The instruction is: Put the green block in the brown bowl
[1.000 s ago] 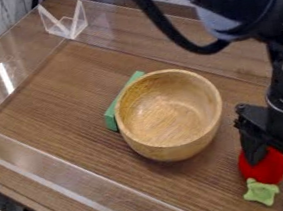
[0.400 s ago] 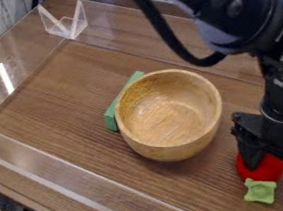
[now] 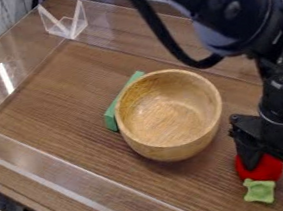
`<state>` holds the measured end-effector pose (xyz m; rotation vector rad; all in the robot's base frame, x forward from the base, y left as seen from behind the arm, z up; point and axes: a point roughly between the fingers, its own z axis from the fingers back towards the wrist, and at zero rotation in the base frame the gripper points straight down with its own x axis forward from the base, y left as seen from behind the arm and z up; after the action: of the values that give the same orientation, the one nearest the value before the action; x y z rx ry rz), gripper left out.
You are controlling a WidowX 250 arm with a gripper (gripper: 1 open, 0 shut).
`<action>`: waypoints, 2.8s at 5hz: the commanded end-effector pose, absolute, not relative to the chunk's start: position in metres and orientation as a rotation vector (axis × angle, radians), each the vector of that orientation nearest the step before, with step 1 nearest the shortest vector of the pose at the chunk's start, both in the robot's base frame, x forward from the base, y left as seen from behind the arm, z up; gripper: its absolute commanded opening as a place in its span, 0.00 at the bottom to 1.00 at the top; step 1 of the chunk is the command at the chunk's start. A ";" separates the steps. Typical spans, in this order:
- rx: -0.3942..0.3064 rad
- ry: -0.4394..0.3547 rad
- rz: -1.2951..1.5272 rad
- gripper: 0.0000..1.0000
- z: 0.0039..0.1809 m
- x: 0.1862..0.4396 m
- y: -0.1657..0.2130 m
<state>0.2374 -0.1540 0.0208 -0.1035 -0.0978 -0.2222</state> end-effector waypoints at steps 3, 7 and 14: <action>-0.060 0.034 -0.216 0.00 0.010 0.208 -0.148; 0.009 0.138 -0.149 0.00 0.017 0.181 -0.148; -0.029 0.090 -0.124 0.00 0.054 0.230 -0.153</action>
<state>0.2217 -0.1506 0.0435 -0.0080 0.1280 -0.1296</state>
